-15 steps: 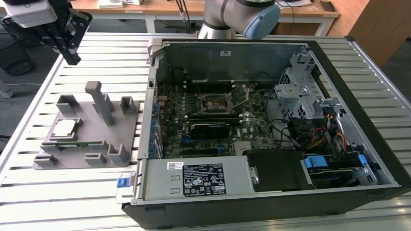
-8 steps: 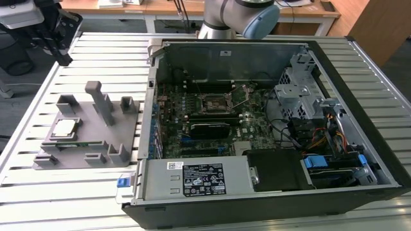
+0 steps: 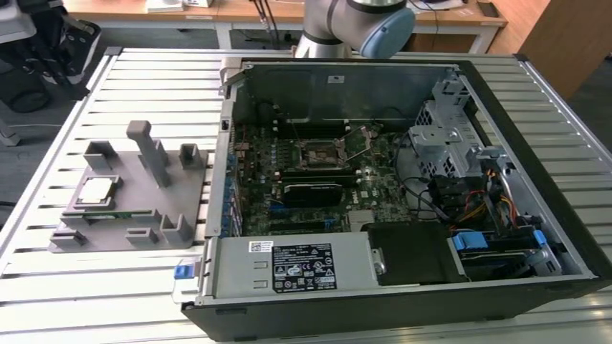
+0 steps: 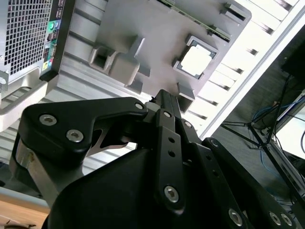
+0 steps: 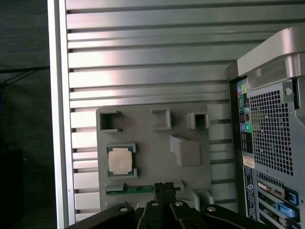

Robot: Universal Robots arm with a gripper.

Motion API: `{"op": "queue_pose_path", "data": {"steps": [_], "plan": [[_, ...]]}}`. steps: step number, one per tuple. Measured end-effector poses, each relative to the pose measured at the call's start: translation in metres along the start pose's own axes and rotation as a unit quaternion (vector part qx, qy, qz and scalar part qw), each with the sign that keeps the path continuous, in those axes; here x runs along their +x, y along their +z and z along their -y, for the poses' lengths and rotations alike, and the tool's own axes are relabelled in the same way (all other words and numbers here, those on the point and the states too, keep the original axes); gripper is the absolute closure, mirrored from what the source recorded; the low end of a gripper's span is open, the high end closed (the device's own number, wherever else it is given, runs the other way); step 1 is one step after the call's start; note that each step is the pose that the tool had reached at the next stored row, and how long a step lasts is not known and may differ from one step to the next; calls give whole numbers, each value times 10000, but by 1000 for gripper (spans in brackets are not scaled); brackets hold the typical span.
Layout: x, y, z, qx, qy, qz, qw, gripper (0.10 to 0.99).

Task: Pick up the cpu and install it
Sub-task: 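Reach for the cpu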

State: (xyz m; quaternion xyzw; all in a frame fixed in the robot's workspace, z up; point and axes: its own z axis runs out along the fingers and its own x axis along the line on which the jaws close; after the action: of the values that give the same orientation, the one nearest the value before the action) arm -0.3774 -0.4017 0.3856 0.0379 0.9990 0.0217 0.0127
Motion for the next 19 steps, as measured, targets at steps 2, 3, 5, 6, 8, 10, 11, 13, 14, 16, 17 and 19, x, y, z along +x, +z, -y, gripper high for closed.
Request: {"op": "queue_pose_path", "data": {"steps": [2,3,5,6,8,10,11,13,14,16,17,19], "plan": [[64,3,15,0,0,0,10000,973],[94,5,23,-1,0,0,10000,973],[156,8,39,0,0,-2,10000,973],[187,8,47,0,0,-3,10000,973],[248,12,62,0,0,-4,10000,973],[315,17,73,0,0,-6,10000,973],[347,19,76,0,0,-8,10000,973],[409,22,81,0,0,-10,10000,973],[439,23,84,0,0,-11,10000,973],[493,23,87,1,1,-16,10000,973],[517,22,89,1,0,-18,10000,973],[556,22,93,0,1,-21,10000,973]]}}
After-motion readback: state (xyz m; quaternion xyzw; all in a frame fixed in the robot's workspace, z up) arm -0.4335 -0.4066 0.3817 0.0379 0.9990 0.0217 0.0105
